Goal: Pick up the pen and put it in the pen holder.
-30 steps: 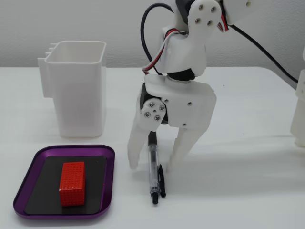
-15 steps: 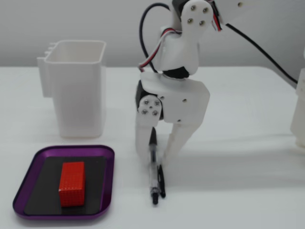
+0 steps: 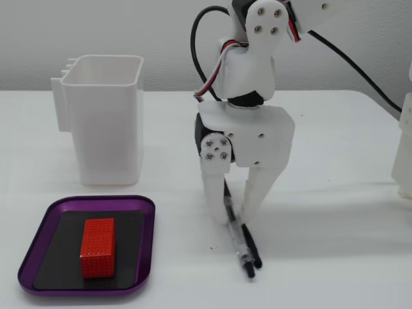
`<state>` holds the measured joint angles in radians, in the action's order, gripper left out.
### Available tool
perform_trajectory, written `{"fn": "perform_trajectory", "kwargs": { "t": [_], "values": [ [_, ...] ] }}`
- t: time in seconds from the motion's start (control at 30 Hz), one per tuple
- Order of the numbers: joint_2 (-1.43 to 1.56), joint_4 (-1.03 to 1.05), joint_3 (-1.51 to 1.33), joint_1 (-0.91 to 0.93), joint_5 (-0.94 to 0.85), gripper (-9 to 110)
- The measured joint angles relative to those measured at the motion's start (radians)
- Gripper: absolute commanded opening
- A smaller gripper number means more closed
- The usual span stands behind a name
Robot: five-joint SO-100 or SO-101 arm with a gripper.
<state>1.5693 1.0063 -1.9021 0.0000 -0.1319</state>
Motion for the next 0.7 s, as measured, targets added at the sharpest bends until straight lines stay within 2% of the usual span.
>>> {"fn": "perform_trajectory", "kwargs": {
  "t": [0.37, 0.5, 0.7],
  "values": [
    [0.522, 0.161, 0.0, 0.009, 0.002, -1],
    [0.687, 0.167, 0.012, 0.067, 0.011, -1],
    [0.721, 0.127, 0.181, 0.196, 0.141, -1]
  ]
}}
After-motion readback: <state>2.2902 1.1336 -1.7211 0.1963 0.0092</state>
